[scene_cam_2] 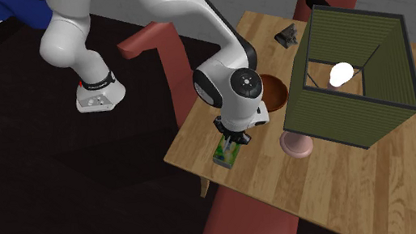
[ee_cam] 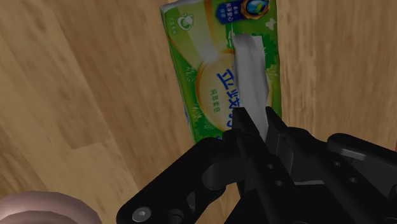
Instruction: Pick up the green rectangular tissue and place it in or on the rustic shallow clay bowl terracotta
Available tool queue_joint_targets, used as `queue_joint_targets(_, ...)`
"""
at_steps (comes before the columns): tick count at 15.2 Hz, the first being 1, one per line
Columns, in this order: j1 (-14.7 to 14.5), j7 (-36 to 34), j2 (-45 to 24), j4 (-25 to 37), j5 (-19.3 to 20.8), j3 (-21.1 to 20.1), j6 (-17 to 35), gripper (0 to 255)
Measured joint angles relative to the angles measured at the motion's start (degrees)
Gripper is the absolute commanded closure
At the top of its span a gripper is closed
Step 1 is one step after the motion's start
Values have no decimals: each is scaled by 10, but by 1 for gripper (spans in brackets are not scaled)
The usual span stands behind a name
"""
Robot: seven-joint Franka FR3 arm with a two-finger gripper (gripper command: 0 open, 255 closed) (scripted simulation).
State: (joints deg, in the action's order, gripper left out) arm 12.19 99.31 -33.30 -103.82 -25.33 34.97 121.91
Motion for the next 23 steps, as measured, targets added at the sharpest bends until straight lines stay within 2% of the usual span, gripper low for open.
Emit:
queue_joint_targets(7, -8, -10, 25, 2, 17, 12, -24, 255)
queue_joint_targets(23, -25, -41, 87, 44, 64, 40, -116, 255)
